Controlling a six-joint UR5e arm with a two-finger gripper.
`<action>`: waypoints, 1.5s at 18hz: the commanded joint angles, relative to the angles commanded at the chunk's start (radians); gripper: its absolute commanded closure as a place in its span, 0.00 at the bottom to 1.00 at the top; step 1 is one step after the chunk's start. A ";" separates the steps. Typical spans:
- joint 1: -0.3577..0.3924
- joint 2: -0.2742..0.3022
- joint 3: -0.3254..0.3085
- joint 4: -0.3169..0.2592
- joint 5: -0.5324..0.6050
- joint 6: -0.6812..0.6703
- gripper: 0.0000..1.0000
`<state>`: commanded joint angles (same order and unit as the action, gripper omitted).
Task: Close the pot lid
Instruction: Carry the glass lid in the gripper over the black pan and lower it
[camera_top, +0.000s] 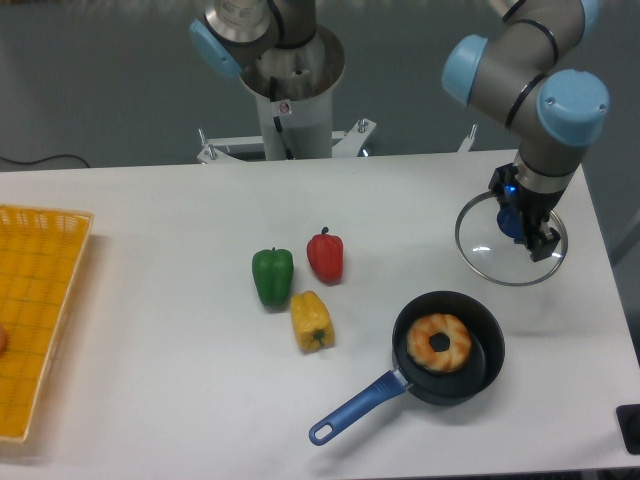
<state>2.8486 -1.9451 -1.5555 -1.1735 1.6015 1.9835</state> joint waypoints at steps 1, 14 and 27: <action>-0.008 -0.002 0.002 -0.002 0.000 -0.002 0.54; -0.083 -0.035 0.035 0.006 0.002 -0.238 0.54; -0.143 -0.066 0.049 0.009 -0.003 -0.612 0.54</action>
<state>2.7060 -2.0110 -1.5064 -1.1643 1.5984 1.3716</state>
